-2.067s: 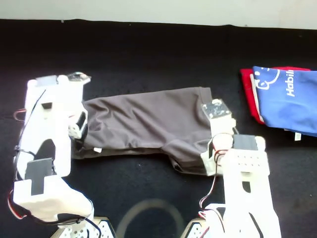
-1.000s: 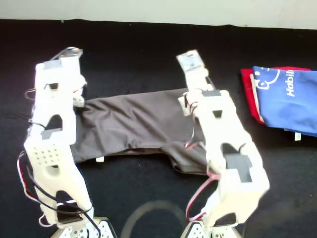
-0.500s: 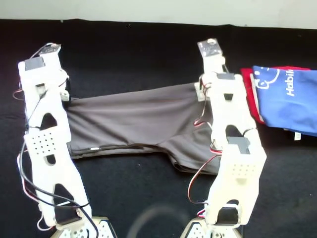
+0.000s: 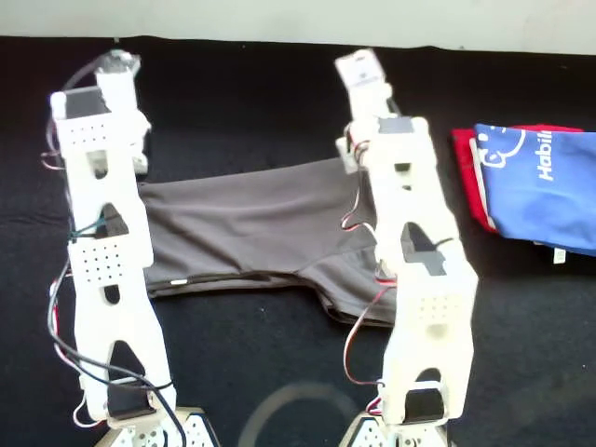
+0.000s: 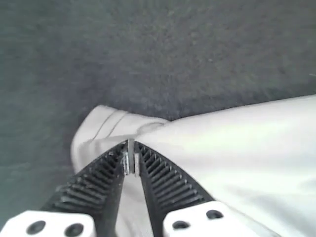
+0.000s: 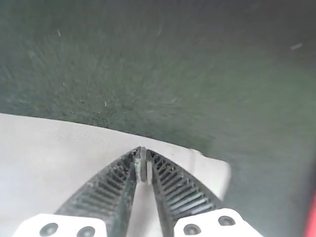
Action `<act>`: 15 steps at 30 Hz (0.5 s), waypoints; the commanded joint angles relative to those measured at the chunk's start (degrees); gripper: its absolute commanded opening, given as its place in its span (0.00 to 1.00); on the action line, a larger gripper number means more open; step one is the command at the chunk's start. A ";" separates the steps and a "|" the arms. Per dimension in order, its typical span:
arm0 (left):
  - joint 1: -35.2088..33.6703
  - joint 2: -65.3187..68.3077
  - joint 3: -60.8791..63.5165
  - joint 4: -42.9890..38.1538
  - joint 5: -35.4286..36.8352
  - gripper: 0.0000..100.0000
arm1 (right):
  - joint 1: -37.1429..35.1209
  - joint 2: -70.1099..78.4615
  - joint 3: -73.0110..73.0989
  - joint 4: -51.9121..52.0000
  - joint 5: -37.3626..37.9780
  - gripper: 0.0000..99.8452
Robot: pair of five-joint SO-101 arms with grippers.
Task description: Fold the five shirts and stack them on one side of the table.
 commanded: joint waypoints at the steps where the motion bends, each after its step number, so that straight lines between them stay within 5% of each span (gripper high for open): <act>1: -1.54 2.59 -0.48 -2.29 0.35 0.01 | 1.10 3.74 -2.77 -1.27 -0.26 0.01; 15: -3.91 4.35 -3.82 -9.14 0.44 0.01 | 7.08 5.41 -9.10 -5.76 -0.35 0.01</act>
